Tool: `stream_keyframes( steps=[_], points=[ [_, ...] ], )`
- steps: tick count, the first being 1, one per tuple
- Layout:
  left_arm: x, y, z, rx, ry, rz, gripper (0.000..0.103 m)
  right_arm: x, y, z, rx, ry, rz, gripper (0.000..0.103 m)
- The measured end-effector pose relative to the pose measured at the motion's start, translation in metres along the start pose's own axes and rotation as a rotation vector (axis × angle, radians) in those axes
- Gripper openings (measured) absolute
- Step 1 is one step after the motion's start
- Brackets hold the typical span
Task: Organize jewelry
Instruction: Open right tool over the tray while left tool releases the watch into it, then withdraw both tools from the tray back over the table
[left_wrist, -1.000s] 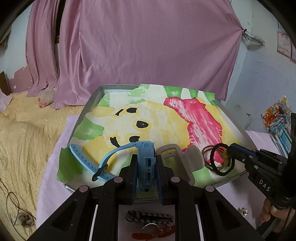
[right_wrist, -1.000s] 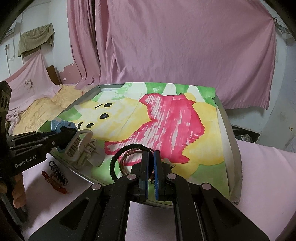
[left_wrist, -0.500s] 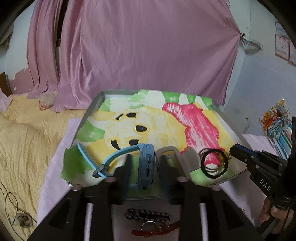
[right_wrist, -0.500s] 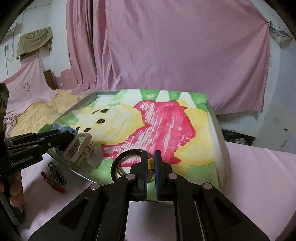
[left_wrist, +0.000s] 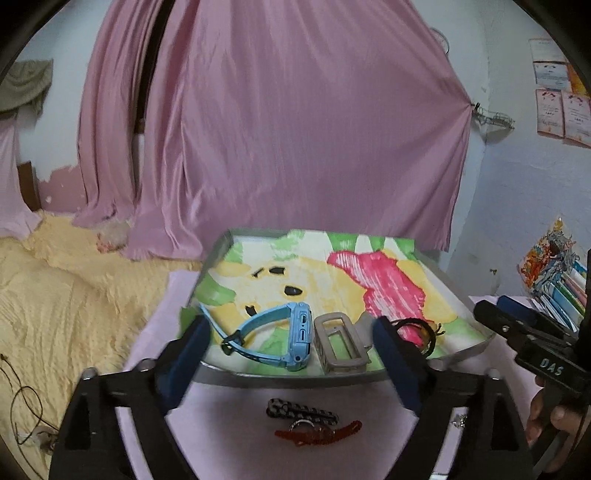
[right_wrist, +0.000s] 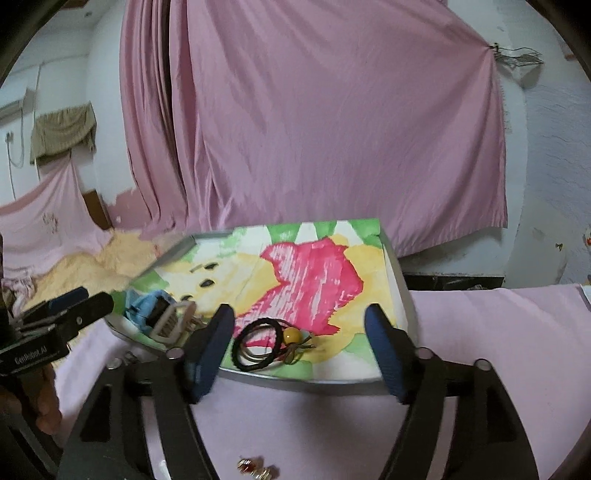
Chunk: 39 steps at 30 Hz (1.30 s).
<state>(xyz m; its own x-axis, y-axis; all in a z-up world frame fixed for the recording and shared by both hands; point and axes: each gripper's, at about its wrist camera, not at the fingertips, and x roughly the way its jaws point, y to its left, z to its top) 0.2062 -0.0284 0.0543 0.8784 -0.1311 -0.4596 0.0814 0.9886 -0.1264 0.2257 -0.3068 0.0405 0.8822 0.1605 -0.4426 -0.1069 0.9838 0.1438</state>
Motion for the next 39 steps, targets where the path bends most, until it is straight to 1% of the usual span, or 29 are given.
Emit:
stream_keyframes(
  steps=[1,2,3,4,5,6,9,12,15,27,34,39],
  points=[
    [-0.006,0.0,-0.001,-0.002,-0.022,0.005,0.099,-0.006,-0.001,-0.001,0.006,-0.013,0.006,0.077],
    [-0.014,0.001,-0.003,-0.007,-0.055,0.009,0.099,-0.013,-0.001,-0.002,0.009,-0.03,0.011,0.083],
    [-0.019,0.002,-0.005,-0.012,-0.074,0.009,0.101,-0.02,-0.001,-0.003,0.01,-0.046,0.016,0.087],
    [-0.026,0.003,-0.007,-0.018,-0.093,0.006,0.102,-0.028,0.0,-0.006,0.007,-0.067,0.019,0.092],
    [-0.031,0.003,-0.009,-0.023,-0.107,0.004,0.102,-0.036,0.001,-0.008,0.001,-0.085,0.018,0.095],
    [-0.037,0.004,-0.011,-0.026,-0.119,0.002,0.102,-0.041,0.002,-0.01,-0.004,-0.098,0.016,0.096],
    [-0.051,0.005,-0.019,-0.024,-0.149,0.021,0.102,-0.061,0.006,-0.018,-0.021,-0.143,0.002,0.101],
    [-0.063,0.006,-0.027,-0.015,-0.173,0.04,0.102,-0.078,0.009,-0.025,-0.032,-0.173,-0.001,0.101],
    [-0.074,0.007,-0.035,-0.014,-0.192,0.049,0.102,-0.09,0.014,-0.033,-0.052,-0.18,-0.006,0.101],
    [-0.104,0.01,-0.065,-0.009,-0.245,0.077,0.102,-0.12,0.02,-0.064,-0.069,-0.214,-0.003,0.101],
    [-0.116,0.009,-0.077,0.021,-0.255,0.083,0.102,-0.13,0.021,-0.078,-0.074,-0.216,-0.016,0.101],
    [-0.119,0.008,-0.085,0.025,-0.242,0.075,0.102,-0.133,0.023,-0.086,-0.089,-0.205,-0.031,0.101]
  ],
)
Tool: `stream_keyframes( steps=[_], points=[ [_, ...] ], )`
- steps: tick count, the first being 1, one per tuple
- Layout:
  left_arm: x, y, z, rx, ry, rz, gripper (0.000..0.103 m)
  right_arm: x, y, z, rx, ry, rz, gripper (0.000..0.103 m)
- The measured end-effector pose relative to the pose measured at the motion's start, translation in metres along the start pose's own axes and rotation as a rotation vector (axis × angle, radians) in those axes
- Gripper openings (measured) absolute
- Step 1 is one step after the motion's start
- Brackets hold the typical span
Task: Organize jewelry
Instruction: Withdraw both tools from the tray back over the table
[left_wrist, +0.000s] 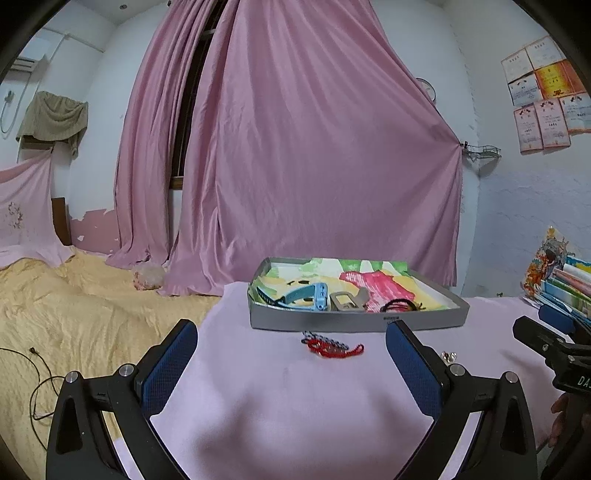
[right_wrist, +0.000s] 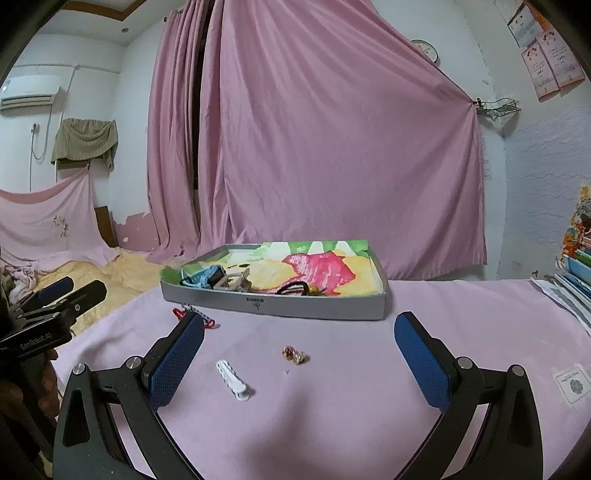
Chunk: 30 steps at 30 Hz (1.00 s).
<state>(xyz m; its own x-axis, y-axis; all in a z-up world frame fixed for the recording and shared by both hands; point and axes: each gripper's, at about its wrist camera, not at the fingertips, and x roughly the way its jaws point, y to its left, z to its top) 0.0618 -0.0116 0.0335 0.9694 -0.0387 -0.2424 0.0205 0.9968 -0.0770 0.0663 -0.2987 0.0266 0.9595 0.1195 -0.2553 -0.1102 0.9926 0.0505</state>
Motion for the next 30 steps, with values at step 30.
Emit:
stream_keyframes(
  steps=[30],
  points=[
    [0.014,0.001,-0.021,0.021,0.194,-0.047,0.102,0.024,0.01,-0.02,-0.016,0.221,0.028,0.101]
  ],
)
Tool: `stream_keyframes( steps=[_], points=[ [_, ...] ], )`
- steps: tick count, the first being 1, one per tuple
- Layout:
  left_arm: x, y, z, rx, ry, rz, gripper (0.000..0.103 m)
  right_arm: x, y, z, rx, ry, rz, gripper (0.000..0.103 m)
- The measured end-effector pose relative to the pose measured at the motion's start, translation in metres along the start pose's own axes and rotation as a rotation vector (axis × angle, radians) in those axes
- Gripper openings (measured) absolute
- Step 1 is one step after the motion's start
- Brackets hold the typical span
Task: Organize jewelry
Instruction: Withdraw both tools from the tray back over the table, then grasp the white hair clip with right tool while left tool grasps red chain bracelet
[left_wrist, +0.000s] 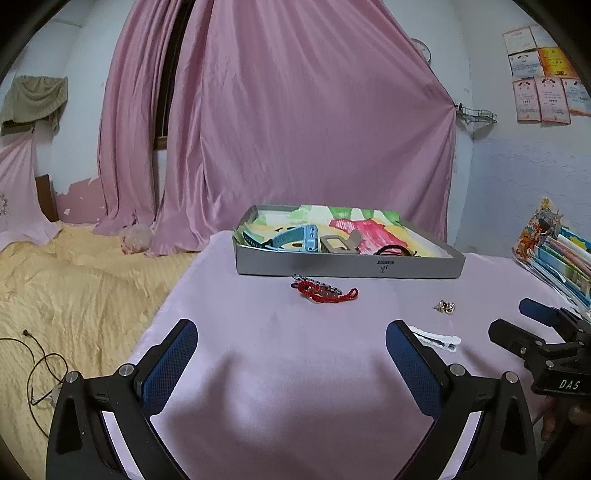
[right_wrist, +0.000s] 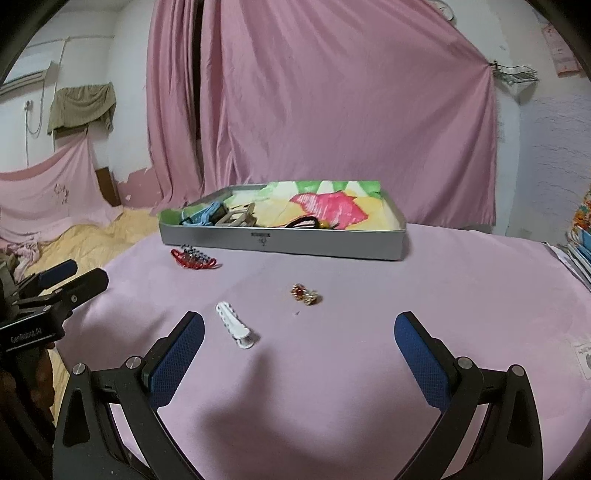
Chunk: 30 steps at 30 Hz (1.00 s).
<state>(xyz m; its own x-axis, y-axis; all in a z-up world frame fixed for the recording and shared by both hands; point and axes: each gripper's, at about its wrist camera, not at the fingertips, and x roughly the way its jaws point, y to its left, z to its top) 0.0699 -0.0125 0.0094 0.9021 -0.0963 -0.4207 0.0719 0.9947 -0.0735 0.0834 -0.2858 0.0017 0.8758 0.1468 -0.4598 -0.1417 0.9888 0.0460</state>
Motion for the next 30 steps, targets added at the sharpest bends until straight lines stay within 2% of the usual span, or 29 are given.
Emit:
stream_keyframes(
  steps=[10,12,14,18,20,24,27,30],
  points=[
    [0.017,0.006,0.016,0.012,0.07,-0.013,0.102,0.017,0.009,0.005,0.008,0.077,0.043,0.099],
    [0.022,0.007,0.02,0.009,0.089,-0.022,0.102,0.021,0.012,0.006,0.0,0.092,0.057,0.091],
    [0.029,0.009,0.024,0.005,0.114,-0.034,0.102,0.025,0.015,0.007,-0.012,0.116,0.07,0.075],
    [0.041,0.011,0.03,0.0,0.152,-0.051,0.102,0.036,0.021,0.008,-0.023,0.176,0.098,0.063],
    [0.046,0.012,0.031,-0.002,0.17,-0.057,0.102,0.041,0.023,0.009,-0.032,0.202,0.112,0.049],
    [0.056,0.012,0.034,-0.008,0.207,-0.066,0.102,0.05,0.03,0.013,-0.06,0.26,0.129,0.037],
    [0.064,0.012,0.036,-0.01,0.237,-0.066,0.102,0.054,0.033,0.014,-0.082,0.298,0.131,0.033],
    [0.072,0.011,0.039,-0.01,0.26,-0.074,0.099,0.058,0.034,0.015,-0.088,0.328,0.14,0.023]
  ],
)
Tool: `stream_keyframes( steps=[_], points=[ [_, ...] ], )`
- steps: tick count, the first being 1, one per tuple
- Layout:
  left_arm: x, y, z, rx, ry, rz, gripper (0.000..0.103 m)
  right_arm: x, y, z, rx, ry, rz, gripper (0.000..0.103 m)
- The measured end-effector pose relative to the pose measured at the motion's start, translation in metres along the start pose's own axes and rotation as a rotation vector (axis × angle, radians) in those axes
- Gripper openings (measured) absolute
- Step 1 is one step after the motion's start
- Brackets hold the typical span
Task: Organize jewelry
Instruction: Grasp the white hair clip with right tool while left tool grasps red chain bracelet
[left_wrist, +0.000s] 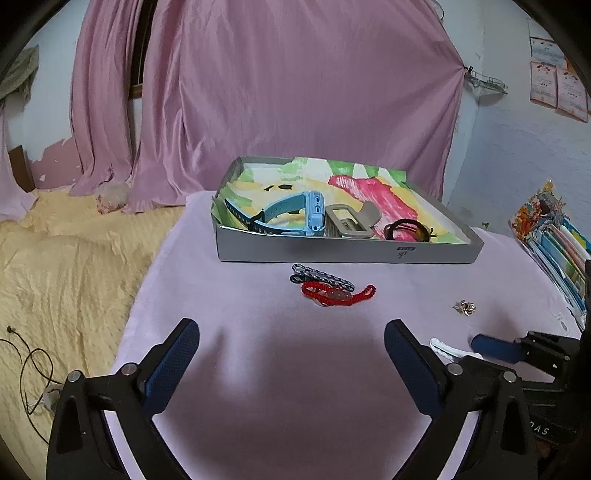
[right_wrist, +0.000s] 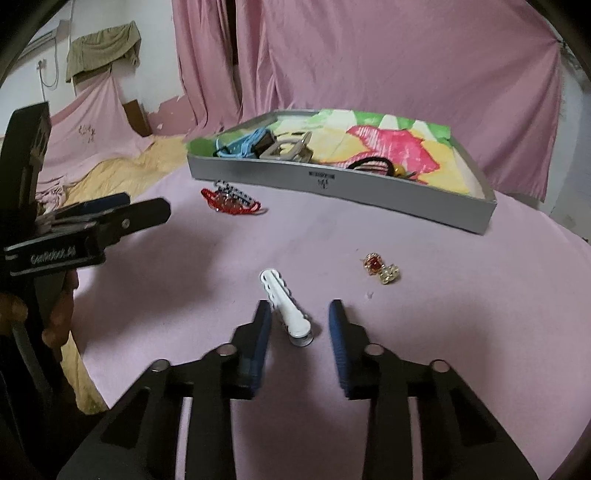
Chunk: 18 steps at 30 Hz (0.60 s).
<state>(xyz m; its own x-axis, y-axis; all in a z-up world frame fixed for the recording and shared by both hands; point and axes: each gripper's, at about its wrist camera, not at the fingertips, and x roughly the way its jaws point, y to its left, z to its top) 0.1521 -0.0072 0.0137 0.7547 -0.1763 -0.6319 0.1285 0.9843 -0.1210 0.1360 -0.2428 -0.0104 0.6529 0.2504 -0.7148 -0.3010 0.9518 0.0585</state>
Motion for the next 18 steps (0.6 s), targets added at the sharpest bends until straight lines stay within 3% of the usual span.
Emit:
stream_keyframes(
  steps=[2,4,18],
  points=[
    [0.004,0.0,0.004,0.004,0.012,-0.003,0.098,0.002,0.001,0.003,-0.012,0.008,-0.016,0.015],
    [0.009,-0.001,0.008,0.007,0.023,-0.009,0.091,0.005,-0.001,0.006,-0.009,0.016,-0.017,0.013],
    [0.046,-0.004,0.028,0.056,0.129,-0.048,0.075,0.026,-0.013,0.032,0.032,0.046,0.006,0.013]
  ],
)
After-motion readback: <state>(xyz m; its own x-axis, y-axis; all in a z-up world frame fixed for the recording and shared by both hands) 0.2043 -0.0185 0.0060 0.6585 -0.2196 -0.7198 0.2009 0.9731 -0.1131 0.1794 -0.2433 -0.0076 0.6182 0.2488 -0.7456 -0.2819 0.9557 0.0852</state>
